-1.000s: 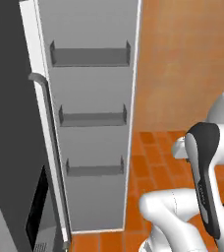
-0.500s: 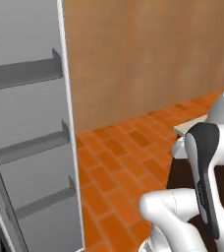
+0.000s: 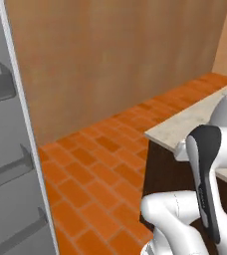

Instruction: Take the strawberry from the fridge and place it on top of the pancake, located on the dining counter.

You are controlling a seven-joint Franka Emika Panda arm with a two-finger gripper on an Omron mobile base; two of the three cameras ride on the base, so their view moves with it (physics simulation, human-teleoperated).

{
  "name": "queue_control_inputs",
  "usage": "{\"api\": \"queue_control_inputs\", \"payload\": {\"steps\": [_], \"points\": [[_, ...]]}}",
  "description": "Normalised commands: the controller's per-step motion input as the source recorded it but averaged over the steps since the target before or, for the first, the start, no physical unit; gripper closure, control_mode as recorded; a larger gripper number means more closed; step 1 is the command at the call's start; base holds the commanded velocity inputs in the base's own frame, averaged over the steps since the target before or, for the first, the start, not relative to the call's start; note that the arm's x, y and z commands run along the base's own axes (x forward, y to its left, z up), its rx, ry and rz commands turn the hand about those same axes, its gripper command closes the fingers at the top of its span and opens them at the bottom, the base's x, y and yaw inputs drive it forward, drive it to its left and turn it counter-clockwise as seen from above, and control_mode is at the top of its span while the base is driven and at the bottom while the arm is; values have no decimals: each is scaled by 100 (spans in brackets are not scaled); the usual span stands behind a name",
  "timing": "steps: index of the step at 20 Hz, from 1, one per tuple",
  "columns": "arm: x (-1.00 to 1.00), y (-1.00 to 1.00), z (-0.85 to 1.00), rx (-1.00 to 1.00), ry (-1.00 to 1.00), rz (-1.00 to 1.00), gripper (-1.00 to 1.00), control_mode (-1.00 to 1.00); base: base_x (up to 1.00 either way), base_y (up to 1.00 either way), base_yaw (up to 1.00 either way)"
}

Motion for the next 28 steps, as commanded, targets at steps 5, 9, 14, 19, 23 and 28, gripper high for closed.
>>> {"api": "queue_control_inputs", "payload": {"steps": [5, 9, 14, 19, 23, 28], "points": [[0, 0, 0, 0, 0, 0, 100, 100, 33, -5, -46], [0, 0, 0, 0, 0, 0, 100, 100, 70, 44, -19], [0, 0, 0, 0, 0, 0, 100, 100, 77, 31, 15], [0, 0, 0, 0, 0, 0, 100, 100, 54, 7, 38], [0, 0, 0, 0, 0, 0, 100, 100, 50, 0, 38], [0, 0, 0, 0, 0, 0, 100, 100, 62, -23, 40]]}}
